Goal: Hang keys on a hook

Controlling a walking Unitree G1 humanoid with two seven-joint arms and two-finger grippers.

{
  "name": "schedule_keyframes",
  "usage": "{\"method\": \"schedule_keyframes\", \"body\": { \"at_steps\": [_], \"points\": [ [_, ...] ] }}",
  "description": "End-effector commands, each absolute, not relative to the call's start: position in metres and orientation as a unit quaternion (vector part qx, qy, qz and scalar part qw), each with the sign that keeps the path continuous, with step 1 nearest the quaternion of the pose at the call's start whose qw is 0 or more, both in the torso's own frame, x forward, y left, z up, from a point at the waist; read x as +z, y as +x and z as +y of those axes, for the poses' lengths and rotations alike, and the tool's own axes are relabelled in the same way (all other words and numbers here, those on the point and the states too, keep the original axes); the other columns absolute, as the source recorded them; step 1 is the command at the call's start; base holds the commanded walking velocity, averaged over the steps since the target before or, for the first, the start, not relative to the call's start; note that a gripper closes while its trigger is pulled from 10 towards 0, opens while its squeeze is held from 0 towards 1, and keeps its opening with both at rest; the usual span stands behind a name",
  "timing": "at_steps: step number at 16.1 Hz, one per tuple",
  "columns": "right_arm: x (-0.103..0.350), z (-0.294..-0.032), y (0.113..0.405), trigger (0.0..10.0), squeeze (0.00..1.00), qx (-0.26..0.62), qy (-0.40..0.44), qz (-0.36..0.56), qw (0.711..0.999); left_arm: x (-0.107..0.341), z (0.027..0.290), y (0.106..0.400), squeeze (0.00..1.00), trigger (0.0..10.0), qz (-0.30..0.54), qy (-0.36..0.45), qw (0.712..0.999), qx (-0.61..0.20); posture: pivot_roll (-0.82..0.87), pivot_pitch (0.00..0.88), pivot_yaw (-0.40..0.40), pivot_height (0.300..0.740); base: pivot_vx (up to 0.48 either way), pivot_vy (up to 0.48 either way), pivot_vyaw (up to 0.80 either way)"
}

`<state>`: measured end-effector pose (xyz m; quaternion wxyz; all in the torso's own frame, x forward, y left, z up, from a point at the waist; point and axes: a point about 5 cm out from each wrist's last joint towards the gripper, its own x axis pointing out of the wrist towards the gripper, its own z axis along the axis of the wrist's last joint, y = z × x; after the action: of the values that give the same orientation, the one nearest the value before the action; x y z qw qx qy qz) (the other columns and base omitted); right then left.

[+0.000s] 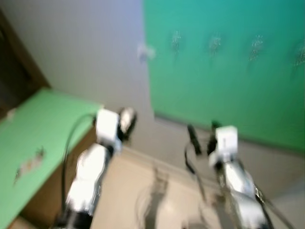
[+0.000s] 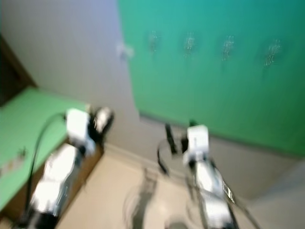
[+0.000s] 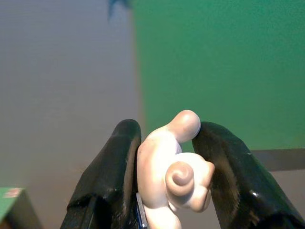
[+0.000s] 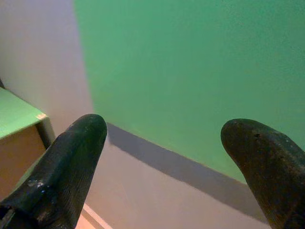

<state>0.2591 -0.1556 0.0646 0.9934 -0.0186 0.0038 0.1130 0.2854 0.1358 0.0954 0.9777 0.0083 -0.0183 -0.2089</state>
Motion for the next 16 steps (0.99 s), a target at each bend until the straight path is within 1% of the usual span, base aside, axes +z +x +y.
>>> {"method": "schedule_keyframes", "body": {
  "at_steps": [1, 4, 9, 12, 13, 16],
  "points": [
    [0.068, -0.148, 0.261, 10.0, 0.00, 0.124, -0.019, -0.002, 0.992, 0.100, 0.143, 0.288, 0.00, 0.0, -0.018, 0.017, 0.978, -0.207, -0.25, 0.035, 0.121, 0.740, 0.000, 0.000, 0.00],
    [0.068, -0.144, 0.265, 10.0, 0.00, 0.161, -0.012, 0.018, 0.987, 0.123, 0.142, 0.299, 0.00, 0.0, -0.021, 0.032, 0.967, -0.253, -0.25, 0.023, 0.121, 0.740, 0.000, 0.000, 0.00],
    [0.075, -0.134, 0.269, 10.0, 0.00, 0.217, -0.005, 0.020, 0.976, 0.138, 0.139, 0.309, 0.00, 0.0, -0.040, 0.034, 0.965, -0.256, -0.25, 0.010, 0.119, 0.740, 0.000, 0.000, 0.00],
    [0.076, -0.126, 0.269, 10.0, 0.00, 0.258, 0.010, 0.044, 0.965, 0.149, 0.137, 0.316, 0.00, 0.0, -0.049, 0.033, 0.964, -0.260, -0.26, 0.007, 0.121, 0.740, 0.000, 0.000, 0.00],
    [0.076, -0.126, 0.269, 10.0, 0.00, 0.258, 0.010, 0.044, 0.965, 0.149, 0.137, 0.316, 0.00, 0.0, -0.049, 0.033, 0.964, -0.260, -0.26, 0.007, 0.121, 0.740, 0.000, 0.000, 0.00],
    [0.089, -0.110, 0.265, 10.0, 0.00, 0.341, 0.031, 0.048, 0.939, 0.159, 0.132, 0.326, 0.00, 0.0, -0.059, 0.039, 0.962, -0.264, -0.27, 0.017, 0.124, 0.740, 0.000, 0.000, 0.00]
  ]
}}
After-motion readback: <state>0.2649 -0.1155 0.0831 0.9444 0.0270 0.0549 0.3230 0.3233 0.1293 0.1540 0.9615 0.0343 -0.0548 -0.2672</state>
